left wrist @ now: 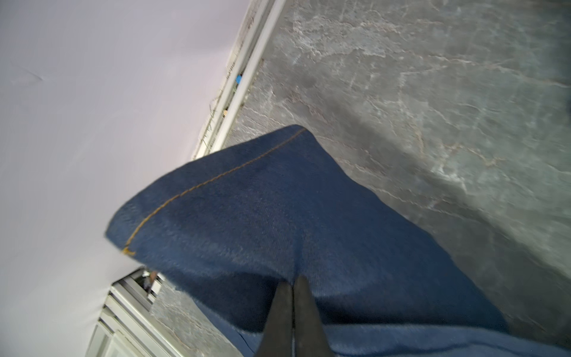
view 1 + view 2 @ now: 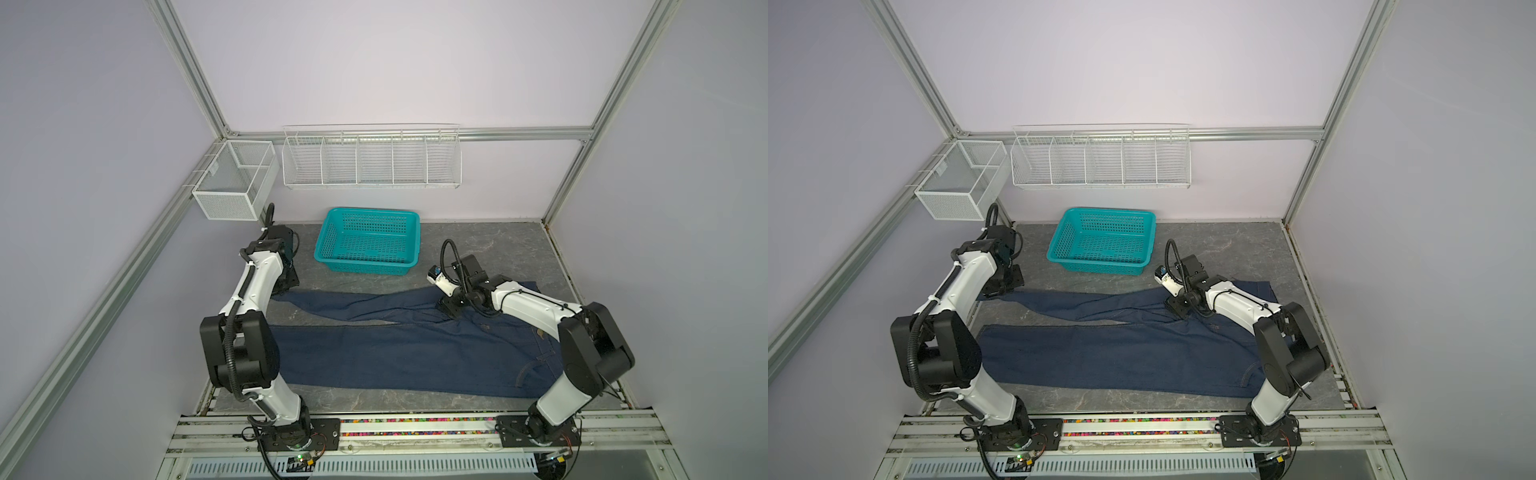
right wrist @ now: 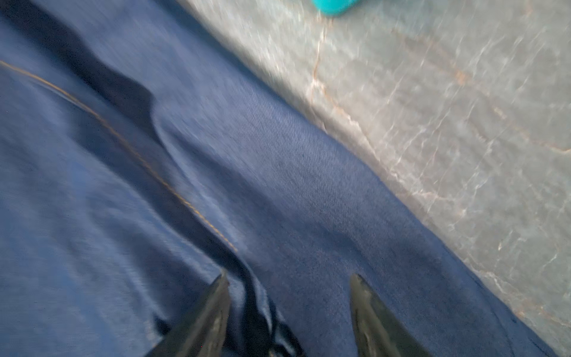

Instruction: Fold and stack the trousers

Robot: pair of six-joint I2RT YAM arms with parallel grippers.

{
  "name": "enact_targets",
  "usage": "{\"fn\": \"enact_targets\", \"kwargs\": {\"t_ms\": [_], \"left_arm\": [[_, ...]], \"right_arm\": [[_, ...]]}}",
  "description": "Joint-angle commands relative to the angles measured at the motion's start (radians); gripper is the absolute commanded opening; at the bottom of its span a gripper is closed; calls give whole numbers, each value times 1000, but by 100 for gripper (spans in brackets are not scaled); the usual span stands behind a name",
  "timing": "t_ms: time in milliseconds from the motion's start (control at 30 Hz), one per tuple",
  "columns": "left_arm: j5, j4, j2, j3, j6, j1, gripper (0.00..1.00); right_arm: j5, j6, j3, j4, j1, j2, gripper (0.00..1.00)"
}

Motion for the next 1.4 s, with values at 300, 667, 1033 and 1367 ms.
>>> {"fn": "enact_targets", "kwargs": {"t_ms": [300,667,1033,1367], "left_arm": [[25,7,67,38,20,9,47],[189,25,-160,-254,-33,130,66],[255,232,-110,-338,-202,257,67],[238,344,26,-302,-383,262,67]], "right_arm": [[162,-65,-39,-108,6,47,64],[223,0,-94,-186,-17,5,64],[193,23,-111,-178,-22,-12,64],[156,49,-103,-166,-22,-24,64]]}}
